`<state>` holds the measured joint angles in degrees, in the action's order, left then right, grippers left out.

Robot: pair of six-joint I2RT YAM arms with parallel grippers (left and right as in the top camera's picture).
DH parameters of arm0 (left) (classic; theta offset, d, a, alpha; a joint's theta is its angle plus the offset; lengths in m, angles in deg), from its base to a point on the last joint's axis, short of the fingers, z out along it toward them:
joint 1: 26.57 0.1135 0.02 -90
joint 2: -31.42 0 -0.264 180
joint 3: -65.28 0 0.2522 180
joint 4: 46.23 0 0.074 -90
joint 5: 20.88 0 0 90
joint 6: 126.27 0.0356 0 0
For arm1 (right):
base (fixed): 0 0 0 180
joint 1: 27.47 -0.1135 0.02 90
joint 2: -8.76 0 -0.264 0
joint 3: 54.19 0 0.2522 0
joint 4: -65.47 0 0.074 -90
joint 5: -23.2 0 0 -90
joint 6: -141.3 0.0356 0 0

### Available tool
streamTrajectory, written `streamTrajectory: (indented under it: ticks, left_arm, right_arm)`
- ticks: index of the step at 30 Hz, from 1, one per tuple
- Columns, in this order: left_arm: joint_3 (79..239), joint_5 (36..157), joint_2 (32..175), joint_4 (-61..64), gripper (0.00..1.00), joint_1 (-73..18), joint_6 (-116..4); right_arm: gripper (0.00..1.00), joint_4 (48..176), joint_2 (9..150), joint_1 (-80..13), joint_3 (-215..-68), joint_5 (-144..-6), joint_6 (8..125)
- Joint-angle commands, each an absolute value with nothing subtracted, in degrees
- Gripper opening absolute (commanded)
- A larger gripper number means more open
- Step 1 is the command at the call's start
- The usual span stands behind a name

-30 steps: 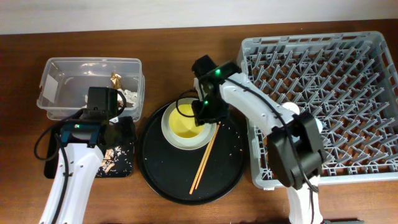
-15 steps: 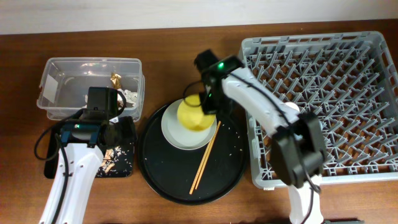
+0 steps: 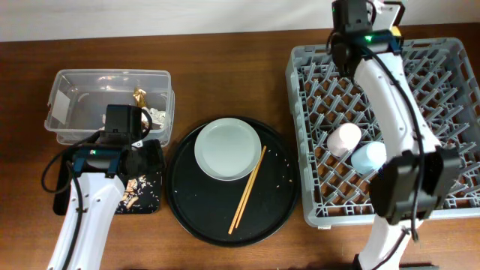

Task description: Sort waste into correct bins and load items into the dishwasher rack

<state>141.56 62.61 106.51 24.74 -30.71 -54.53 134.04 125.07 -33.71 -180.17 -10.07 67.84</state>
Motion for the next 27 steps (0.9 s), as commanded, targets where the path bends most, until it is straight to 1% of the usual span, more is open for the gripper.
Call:
streamTrajectory:
  ticks: [1,5,7,8,11,14,19,20,22,23,24,27]
  left_arm:
    - [141.7,61.8,105.6,24.6,0.68,-30.5,-55.3]
    - [141.7,61.8,105.6,24.6,0.68,-30.5,-55.4]
    - [141.7,61.8,105.6,24.6,0.69,-30.5,-55.3]
    - [141.7,61.8,105.6,24.6,0.68,-30.5,-55.4]
    - [141.7,61.8,105.6,24.6,0.68,-30.5,-55.4]
    - [141.7,61.8,105.6,24.6,0.68,-30.5,-55.3]
    - [141.7,61.8,105.6,24.6,0.68,-30.5,-55.3]
    - [141.7,61.8,105.6,24.6,0.69,-30.5,-55.3]
    - [141.7,61.8,105.6,24.6,0.68,-30.5,-55.3]
    - [141.7,61.8,105.6,24.6,0.68,-30.5,-55.3]
    - [141.7,61.8,105.6,24.6,0.68,-30.5,-55.4]
    - [141.7,61.8,105.6,24.2,0.69,-30.5,-55.3]
  right_arm:
    - [0.04,133.8,128.5,-32.2,-179.8,-3.1,70.7]
    - [0.04,133.8,132.4,-31.1,-179.3,-0.2,71.6]
    - [0.04,133.8,133.0,-31.2,-178.4,-2.2,71.8]
    - [0.04,133.8,133.0,-31.2,-177.3,-5.6,71.8]
    - [0.04,134.3,133.0,-31.6,-172.9,-6.7,73.3]
    - [0.04,136.6,133.0,-32.9,-172.7,-10.9,74.8]
    - [0.04,140.5,133.0,-37.5,-172.7,-11.3,74.8]
    - [0.04,142.6,132.9,-38.2,-172.7,-13.2,74.8]
    - [0.05,146.0,130.4,-38.7,-172.8,-22.3,74.8]
    - [0.14,146.7,127.4,-38.7,-172.8,-27.7,74.8]
    - [0.41,147.7,123.7,-38.7,-172.8,-32.5,74.7]
    - [0.7,152.4,116.1,-38.7,-172.9,-38.3,74.7]
